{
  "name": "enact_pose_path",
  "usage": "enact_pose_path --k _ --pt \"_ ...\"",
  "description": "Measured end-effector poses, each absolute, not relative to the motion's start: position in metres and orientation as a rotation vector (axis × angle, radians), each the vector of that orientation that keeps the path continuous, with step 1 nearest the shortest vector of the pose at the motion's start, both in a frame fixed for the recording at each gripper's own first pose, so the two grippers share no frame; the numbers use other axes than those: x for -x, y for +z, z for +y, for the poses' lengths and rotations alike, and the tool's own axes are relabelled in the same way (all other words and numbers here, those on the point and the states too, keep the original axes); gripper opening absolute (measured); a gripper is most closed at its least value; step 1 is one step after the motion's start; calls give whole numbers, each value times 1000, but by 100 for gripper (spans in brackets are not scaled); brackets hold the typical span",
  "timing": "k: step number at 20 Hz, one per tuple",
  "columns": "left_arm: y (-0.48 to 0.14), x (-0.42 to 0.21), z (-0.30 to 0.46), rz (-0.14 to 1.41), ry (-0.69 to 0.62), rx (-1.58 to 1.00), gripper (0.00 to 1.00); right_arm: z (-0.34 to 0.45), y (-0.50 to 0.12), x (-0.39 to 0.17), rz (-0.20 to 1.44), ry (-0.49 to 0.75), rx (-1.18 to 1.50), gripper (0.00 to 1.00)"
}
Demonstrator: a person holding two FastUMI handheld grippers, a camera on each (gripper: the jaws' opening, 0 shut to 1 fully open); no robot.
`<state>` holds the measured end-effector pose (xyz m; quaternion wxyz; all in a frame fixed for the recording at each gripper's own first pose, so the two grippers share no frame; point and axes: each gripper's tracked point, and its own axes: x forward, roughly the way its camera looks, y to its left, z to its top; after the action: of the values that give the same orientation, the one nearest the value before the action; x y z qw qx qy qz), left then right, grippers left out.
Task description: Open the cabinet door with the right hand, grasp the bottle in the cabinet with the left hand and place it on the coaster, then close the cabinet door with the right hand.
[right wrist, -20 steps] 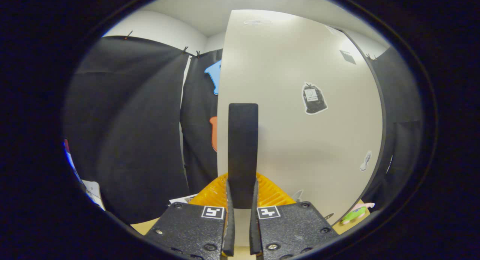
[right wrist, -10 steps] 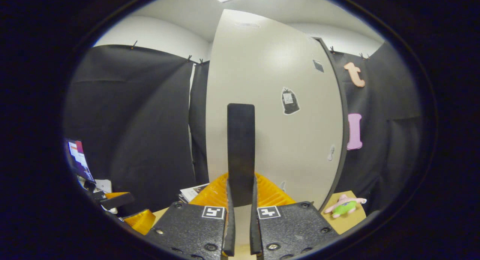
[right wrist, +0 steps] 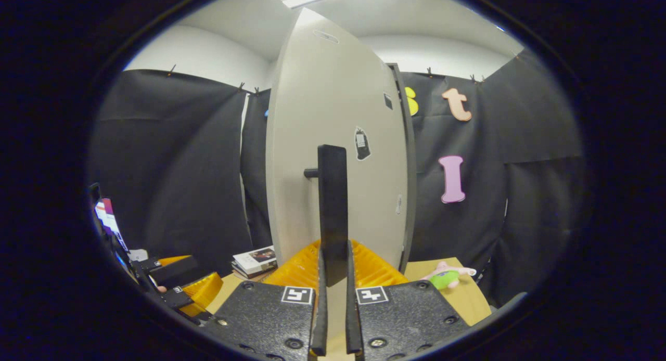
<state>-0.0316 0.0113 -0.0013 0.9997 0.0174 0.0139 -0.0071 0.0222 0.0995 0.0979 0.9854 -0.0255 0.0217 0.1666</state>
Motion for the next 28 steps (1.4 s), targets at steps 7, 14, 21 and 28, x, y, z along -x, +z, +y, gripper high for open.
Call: enact_pose_path --k 7,14,21,28 --pt "-6 28 -11 28 -30 -38 95 25 108 -15 50 237 56 7" --pt "-13 26 -12 36 -13 -37 95 -16 116 -19 37 171 75 4" --pt "-18 23 -11 50 3 -38 95 -48 123 -32 16 134 49 2" --pt "-16 25 -16 39 12 -51 95 -56 113 -3 16 178 24 4"
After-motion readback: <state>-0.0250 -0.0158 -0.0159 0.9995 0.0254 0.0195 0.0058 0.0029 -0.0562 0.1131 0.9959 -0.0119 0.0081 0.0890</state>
